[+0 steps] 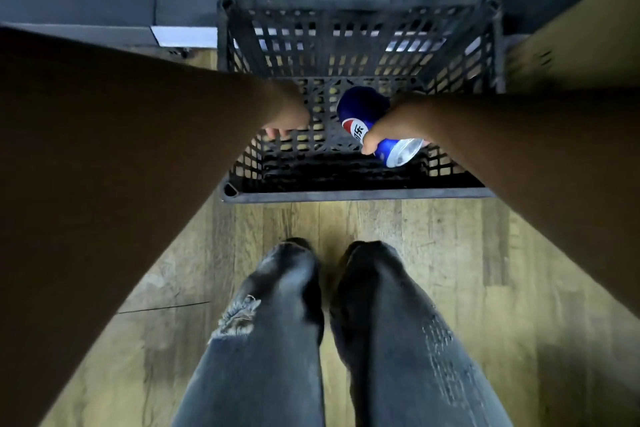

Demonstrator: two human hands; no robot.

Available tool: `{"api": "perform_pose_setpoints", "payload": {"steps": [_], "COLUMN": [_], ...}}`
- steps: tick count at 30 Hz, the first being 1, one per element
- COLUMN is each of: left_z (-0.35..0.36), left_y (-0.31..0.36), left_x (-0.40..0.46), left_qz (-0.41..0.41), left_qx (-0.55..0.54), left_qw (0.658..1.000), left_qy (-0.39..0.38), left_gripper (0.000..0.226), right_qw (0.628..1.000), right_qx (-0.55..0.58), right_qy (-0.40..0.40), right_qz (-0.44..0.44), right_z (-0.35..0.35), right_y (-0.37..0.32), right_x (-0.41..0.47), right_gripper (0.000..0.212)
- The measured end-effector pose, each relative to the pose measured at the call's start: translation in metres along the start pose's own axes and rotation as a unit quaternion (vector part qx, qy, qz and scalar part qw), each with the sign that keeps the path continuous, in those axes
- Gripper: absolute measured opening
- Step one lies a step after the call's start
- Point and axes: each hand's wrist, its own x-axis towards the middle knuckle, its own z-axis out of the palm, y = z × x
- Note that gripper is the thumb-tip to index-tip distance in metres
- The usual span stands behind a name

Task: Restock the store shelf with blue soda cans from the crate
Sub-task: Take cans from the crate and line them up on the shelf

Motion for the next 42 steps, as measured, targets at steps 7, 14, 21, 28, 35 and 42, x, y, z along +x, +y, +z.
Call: {"api": "perform_pose_setpoints", "payload": {"steps": [7,14,21,28,35,42], "left_z": [-0.046,-0.103,-0.157,-0.233,-0.294,-0.320], "left_y": [0.016,0.027,0.061,0.105,0.142,0.160], "left_x": [-0.105,-0.216,-0.322,-0.416,-0.479,-0.523], "left_qz": [0.010,0.004,0.044,0.126,0.281,0.391], "left_qx": [-0.061,-0.043,-0.229,-0.367,-0.523,-0.542], "left_qw": [0.998,0.998,0.968,0.911,0.772,0.697], "left_qy": [-0.004,0.035,0.089,0.142,0.227,0.261], "left_gripper": [0.031,0.030,0.051,0.067,0.061,0.075], "right_qw": [1.000,0.997,0.988,0.951,0.886,0.829], "right_qx": [0.011,0.045,0.092,0.186,0.228,0.215], "right_qy": [0.000,0.016,0.091,0.180,0.284,0.357], "right_qz": [-0.009,-0.059,-0.084,-0.170,-0.286,-0.373], "right_z": [-0.050,-0.097,-0.162,-0.244,-0.302,-0.326], "right_y": [-0.028,-0.060,-0.098,-0.138,-0.174,-0.176], "right_x": [-0.107,-0.228,-0.336,-0.420,-0.484,-0.532], "right_gripper": [0.074,0.052,0.052,0.055,0.043,0.056]}}
